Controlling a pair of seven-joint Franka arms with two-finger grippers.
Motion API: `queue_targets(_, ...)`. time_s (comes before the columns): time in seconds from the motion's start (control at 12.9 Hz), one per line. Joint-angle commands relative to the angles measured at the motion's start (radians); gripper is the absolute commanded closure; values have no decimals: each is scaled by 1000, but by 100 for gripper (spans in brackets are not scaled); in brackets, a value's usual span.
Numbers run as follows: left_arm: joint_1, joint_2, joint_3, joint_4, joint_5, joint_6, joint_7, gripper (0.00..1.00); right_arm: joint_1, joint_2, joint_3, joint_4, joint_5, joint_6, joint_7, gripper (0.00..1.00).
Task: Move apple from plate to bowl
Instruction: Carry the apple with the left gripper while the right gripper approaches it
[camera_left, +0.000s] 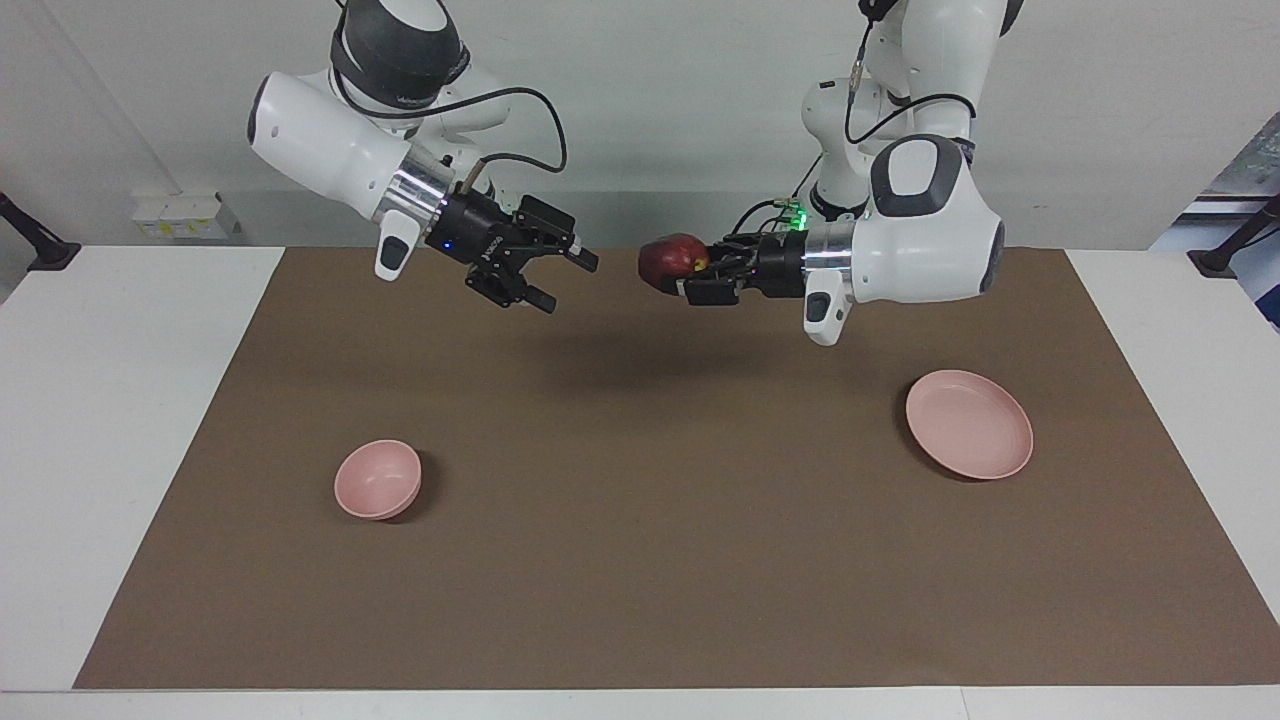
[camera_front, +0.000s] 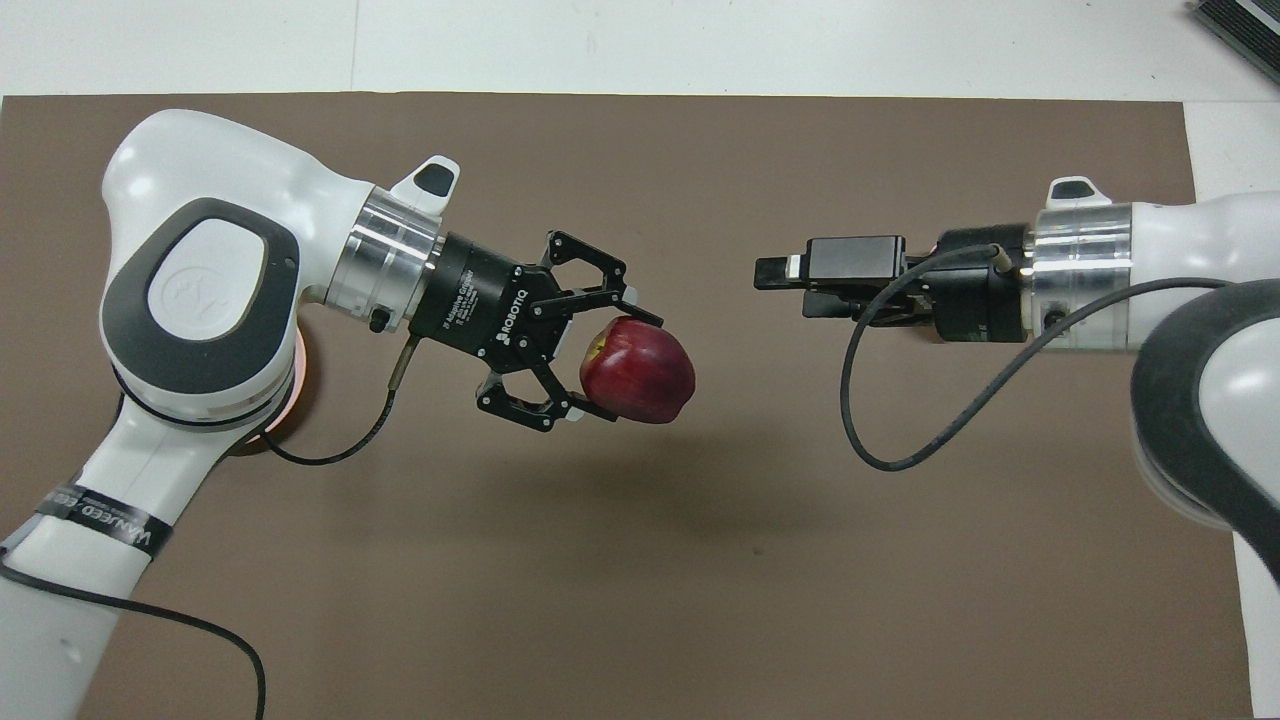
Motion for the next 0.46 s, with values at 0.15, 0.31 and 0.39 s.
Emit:
queue_targets(0.15,-20,-13,-40,-43,-180,154,-42,100,-24,-132,0,-180,166,-59,-172,0)
queue_targets(0.31,-20,-13,-75,-49,-217,239,-43,100,-47,-169,-4,-232,252,-76,-242,0)
queue_targets(0.39,-20,-13,-78,-49,-239,239,-43,100,-49,-173,-4,-234,295,-88,-247,0)
